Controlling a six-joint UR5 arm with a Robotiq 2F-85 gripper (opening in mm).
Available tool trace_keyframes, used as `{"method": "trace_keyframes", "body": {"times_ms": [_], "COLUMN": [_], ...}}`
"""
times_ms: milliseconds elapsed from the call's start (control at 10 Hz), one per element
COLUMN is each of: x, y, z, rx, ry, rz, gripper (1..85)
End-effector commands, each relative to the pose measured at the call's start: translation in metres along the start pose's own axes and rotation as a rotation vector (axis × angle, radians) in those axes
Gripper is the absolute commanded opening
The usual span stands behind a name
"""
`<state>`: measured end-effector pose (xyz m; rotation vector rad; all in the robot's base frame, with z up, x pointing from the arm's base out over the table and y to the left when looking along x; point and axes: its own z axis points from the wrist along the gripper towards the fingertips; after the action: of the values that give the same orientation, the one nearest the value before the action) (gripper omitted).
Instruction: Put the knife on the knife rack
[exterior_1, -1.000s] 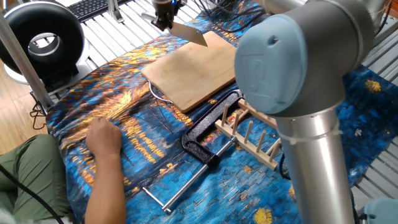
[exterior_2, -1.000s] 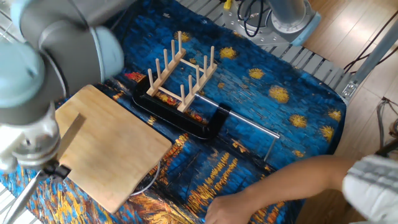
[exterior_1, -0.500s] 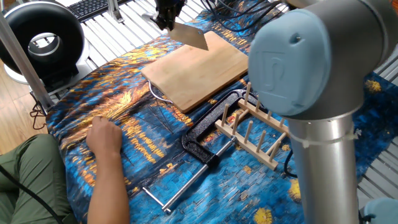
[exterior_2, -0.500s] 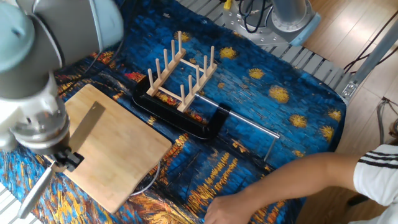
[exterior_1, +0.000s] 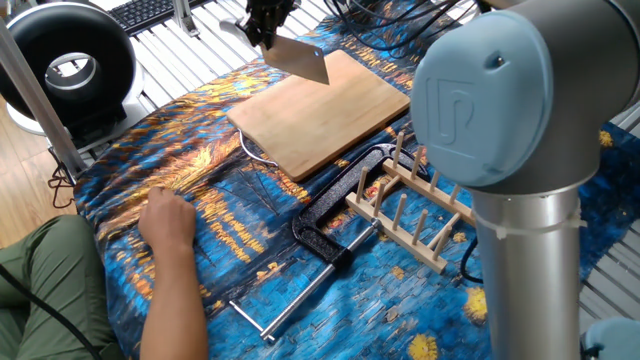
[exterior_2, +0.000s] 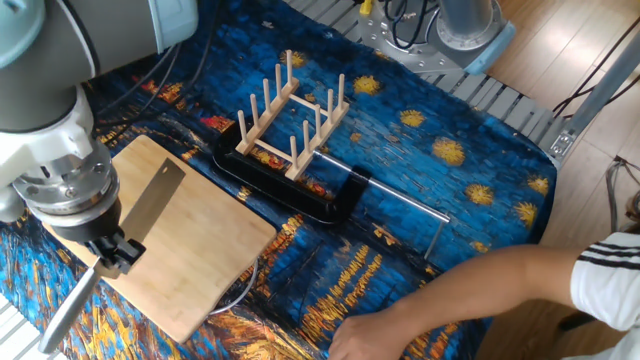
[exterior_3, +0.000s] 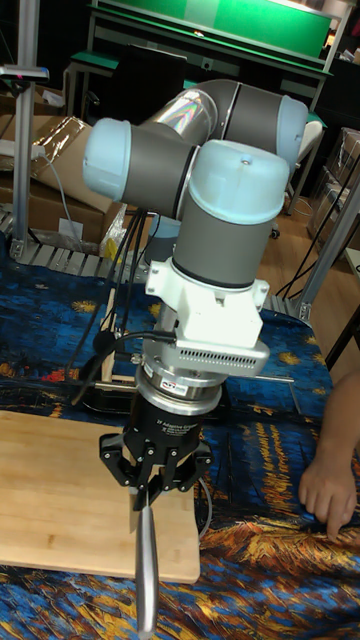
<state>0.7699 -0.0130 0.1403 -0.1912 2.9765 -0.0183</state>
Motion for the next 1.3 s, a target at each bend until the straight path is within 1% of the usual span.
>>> {"method": "trace_keyframes", "body": {"times_ms": [0, 100, 200, 300, 400, 500, 600, 800, 1000, 1100, 1200], "x": [0.008, 0.009, 0.008, 0.018, 0.027, 0.03, 0.03, 0.042, 0.055, 0.057, 0.049], "y": [0.006, 0.004, 0.002, 0.002, 0.005, 0.008, 0.007, 0.007, 0.009, 0.009, 0.008], "z": [-0.003, -0.003, -0.003, -0.013, -0.027, -0.031, -0.031, -0.045, -0.056, -0.059, -0.055], "rx": [-0.026, -0.019, -0.012, -0.007, -0.017, -0.025, -0.022, -0.024, -0.025, -0.028, -0.027], "ry": [0.027, 0.031, 0.026, 0.025, 0.027, 0.026, 0.025, 0.014, 0.015, 0.011, 0.012], "rz": [0.024, 0.036, 0.059, 0.073, 0.09, 0.096, 0.1, 0.1, 0.113, 0.115, 0.102], "gripper": [1.0, 1.0, 1.0, 1.0, 1.0, 1.0, 1.0, 1.0, 1.0, 1.0, 1.0]}}
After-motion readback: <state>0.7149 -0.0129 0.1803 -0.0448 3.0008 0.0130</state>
